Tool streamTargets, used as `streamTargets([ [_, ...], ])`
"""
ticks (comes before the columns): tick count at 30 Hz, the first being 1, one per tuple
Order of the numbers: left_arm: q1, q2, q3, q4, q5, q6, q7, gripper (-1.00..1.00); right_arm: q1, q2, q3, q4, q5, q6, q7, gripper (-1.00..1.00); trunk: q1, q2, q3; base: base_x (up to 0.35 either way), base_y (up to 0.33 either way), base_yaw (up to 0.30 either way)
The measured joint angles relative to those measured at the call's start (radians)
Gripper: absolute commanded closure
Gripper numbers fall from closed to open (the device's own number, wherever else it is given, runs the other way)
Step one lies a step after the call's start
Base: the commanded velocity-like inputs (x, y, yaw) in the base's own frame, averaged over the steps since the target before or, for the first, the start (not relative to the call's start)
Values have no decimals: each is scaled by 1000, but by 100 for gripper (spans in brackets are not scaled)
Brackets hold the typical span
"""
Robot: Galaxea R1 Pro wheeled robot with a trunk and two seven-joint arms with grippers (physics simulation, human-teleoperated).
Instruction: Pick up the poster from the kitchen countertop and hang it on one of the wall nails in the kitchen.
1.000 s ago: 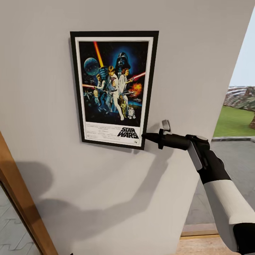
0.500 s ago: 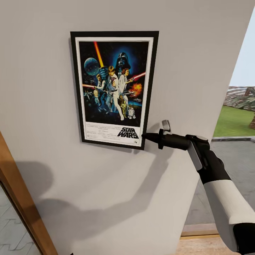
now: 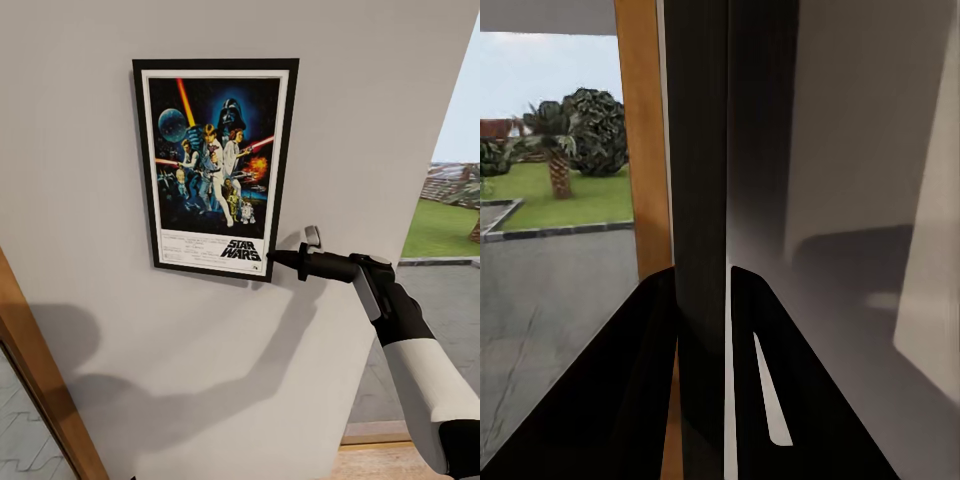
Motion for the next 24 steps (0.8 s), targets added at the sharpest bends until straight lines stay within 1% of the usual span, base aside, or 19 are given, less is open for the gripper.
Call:
streamTargets([
  [24,0,3,-1,0,0,0,0,-100,0,0,0,0,0,0,0,100,0,0,0,0,0,0],
])
